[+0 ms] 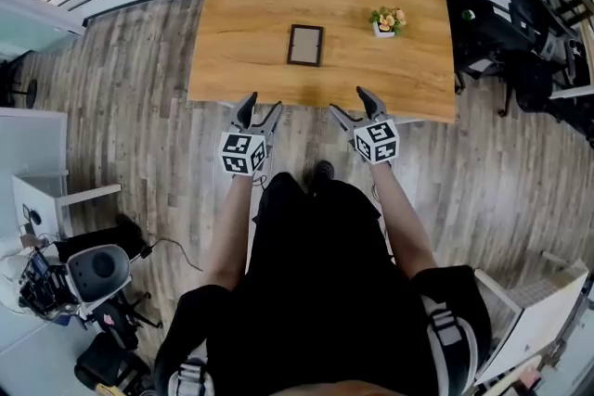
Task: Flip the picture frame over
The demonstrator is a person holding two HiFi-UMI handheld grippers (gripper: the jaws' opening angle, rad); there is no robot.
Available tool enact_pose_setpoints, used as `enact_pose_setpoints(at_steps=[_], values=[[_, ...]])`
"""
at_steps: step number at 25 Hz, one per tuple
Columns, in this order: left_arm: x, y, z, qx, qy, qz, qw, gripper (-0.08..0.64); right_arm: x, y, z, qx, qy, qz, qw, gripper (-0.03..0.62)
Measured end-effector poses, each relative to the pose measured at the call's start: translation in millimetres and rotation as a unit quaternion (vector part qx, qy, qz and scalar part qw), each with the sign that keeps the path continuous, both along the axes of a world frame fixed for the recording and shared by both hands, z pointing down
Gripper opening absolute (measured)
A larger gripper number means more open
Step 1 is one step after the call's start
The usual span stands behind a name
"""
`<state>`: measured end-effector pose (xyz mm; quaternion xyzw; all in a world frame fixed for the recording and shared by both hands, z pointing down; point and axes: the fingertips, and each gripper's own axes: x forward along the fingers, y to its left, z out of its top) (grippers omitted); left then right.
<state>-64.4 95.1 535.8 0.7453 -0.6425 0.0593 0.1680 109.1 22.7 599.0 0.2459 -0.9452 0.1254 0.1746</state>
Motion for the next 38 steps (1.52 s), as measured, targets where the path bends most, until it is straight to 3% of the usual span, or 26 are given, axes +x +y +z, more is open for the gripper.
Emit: enact_pose_setpoints(at_steps=[17, 32, 38], values=[[-41.6, -58.3, 16.4, -0.029, 0.01, -0.01, 0.9995, 0.275, -28.1, -50.9, 10.2, -0.015, 0.02, 0.001, 1.0, 0.365], [-64.3, -161.3, 41.2, -0.05, 0.044, 0.045, 0.9967, 0.275, -49.8, -135.3, 7.4, -0.017, 0.04, 0.058, 0.997, 0.362], [-77.3, -193.5, 42.1, -0.052, 0.036, 0.084, 0.9945, 0.275, -69.4, -159.8, 5.1, -0.014, 0.03, 0.089, 0.995, 0.354]])
